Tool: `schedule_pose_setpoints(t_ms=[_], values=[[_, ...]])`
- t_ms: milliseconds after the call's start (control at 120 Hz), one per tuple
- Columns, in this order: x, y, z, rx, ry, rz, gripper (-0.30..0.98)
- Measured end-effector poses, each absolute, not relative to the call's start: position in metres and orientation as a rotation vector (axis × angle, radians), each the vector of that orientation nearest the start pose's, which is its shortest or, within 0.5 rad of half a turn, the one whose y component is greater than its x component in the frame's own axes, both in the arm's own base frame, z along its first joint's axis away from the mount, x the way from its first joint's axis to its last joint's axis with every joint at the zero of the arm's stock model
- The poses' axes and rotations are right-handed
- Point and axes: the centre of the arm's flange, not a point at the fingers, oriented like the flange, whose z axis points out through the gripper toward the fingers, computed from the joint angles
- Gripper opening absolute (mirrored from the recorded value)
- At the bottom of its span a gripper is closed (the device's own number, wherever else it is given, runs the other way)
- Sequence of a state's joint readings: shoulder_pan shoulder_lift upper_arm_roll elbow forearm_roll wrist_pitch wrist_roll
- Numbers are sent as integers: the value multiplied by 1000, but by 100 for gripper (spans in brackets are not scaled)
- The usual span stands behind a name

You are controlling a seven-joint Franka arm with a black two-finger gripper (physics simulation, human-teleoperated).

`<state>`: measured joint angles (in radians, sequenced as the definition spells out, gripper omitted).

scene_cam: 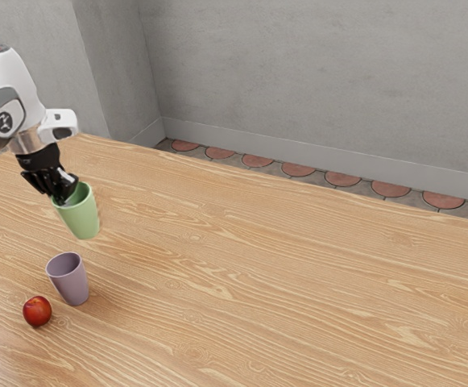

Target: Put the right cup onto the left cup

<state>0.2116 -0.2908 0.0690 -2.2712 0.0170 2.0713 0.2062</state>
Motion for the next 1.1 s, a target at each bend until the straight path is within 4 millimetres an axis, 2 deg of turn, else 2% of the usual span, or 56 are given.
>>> schedule_pose_setpoints(t_ms=[150,300,433,633,908,1100], values=[[430,149,470,-3112,-155,-113,-10],[418,170,454,-3112,-208,-99,-10],[419,179,444,-3104,-214,-92,-10],[420,180,429,-3100,-201,-83,-10],[419,184,422,-3095,-204,-96,-10],[421,189,409,-3099,-212,-63,-10]])
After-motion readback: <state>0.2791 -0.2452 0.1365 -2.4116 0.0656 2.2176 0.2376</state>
